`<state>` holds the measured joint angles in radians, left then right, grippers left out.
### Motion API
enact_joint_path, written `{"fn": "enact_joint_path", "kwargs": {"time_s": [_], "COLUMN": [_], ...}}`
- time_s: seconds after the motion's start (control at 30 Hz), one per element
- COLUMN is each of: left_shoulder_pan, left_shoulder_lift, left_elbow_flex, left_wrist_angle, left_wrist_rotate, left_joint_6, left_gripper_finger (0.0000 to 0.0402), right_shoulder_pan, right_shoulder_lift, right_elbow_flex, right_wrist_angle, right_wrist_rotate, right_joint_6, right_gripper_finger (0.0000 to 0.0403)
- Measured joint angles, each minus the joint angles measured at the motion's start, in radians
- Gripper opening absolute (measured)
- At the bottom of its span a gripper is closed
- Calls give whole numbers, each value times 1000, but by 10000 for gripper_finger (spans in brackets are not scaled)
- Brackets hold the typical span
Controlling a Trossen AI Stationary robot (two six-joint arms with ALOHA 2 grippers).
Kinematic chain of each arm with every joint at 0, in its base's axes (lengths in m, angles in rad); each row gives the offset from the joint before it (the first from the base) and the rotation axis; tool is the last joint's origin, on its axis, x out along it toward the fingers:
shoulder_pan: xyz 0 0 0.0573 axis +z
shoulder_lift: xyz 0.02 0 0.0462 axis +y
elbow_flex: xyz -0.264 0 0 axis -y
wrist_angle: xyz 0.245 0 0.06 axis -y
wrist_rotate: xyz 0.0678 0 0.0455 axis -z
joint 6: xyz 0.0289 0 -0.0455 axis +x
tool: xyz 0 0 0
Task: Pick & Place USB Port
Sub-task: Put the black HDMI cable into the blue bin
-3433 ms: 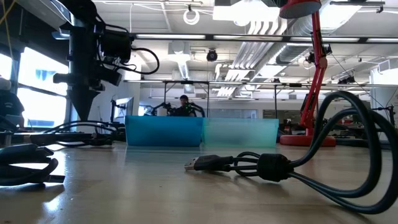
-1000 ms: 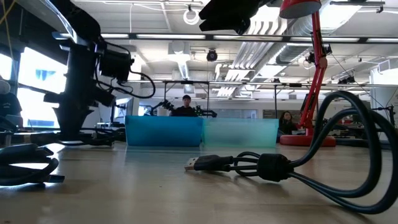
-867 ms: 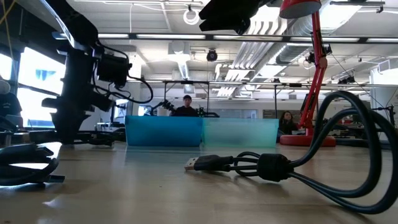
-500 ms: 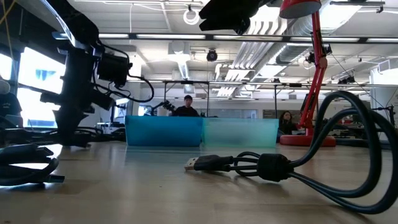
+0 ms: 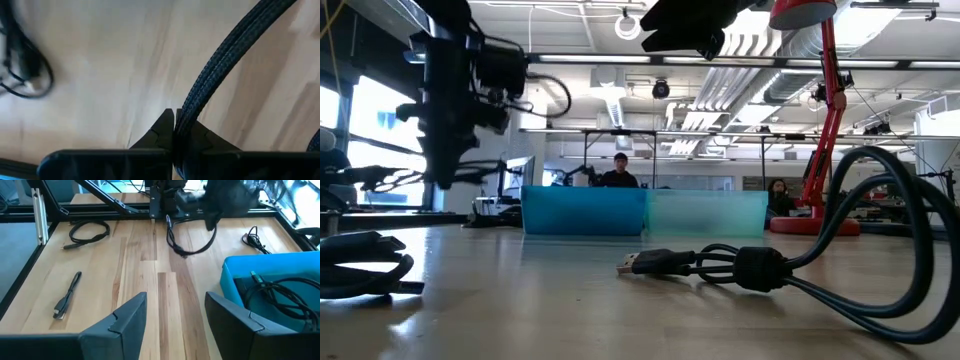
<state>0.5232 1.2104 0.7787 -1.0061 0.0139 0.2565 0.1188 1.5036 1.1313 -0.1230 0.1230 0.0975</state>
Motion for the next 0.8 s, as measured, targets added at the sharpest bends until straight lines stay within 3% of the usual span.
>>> {"fn": "enact_joint_path", "kwargs": {"time_s": [0.27,0.47,0.8], "left_shoulder_pan": [0,0,40], "left_shoulder_lift": [-155,-231,-164], "left_elbow_flex": [112,171,181], "left_wrist_angle": [20,212,480], "left_wrist_rotate": [70,183,259], "left_joint_6": [-12,-2,1], "left_gripper_finger": [2,4,3], "right_shoulder_pan": [0,0,0], "right_shoulder_lift": [-44,-119,-220], "right_elbow_flex": [0,0,0], "right_wrist_angle": [-1,-5,-14], "right_wrist_rotate": [4,37,41], "right_joint_6": [0,0,0], "right_gripper_finger": [192,192,192]}}
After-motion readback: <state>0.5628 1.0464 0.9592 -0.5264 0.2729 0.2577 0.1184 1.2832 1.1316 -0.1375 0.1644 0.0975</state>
